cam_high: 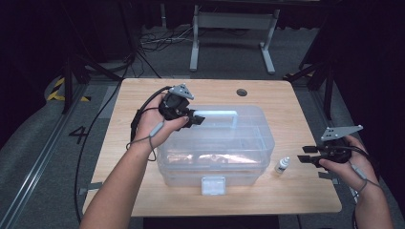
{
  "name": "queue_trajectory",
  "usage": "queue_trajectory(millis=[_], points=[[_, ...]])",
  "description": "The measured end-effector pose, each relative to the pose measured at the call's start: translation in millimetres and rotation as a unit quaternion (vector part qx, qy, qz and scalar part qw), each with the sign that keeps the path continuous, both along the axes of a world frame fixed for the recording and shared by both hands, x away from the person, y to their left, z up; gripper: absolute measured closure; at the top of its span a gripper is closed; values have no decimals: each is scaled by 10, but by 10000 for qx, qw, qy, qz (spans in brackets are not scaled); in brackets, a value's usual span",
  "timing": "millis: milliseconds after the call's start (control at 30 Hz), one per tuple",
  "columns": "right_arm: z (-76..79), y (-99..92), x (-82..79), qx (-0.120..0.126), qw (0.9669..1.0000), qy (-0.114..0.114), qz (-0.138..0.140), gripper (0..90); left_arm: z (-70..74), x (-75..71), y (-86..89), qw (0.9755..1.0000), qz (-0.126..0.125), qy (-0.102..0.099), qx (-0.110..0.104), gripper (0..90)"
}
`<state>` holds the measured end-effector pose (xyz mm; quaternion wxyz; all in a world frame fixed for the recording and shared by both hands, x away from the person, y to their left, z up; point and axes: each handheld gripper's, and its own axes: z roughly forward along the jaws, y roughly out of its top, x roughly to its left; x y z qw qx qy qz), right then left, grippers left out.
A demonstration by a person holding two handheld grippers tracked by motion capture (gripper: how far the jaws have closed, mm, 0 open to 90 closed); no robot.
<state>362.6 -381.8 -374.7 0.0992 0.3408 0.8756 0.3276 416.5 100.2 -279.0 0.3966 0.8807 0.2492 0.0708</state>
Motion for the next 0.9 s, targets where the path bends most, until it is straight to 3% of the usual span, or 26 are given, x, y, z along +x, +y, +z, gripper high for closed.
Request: queue_trajectory(millis=[900], points=[[71,68,-30,86,9997,-175,129,555,158,267,17,9997,19,255,42,723]])
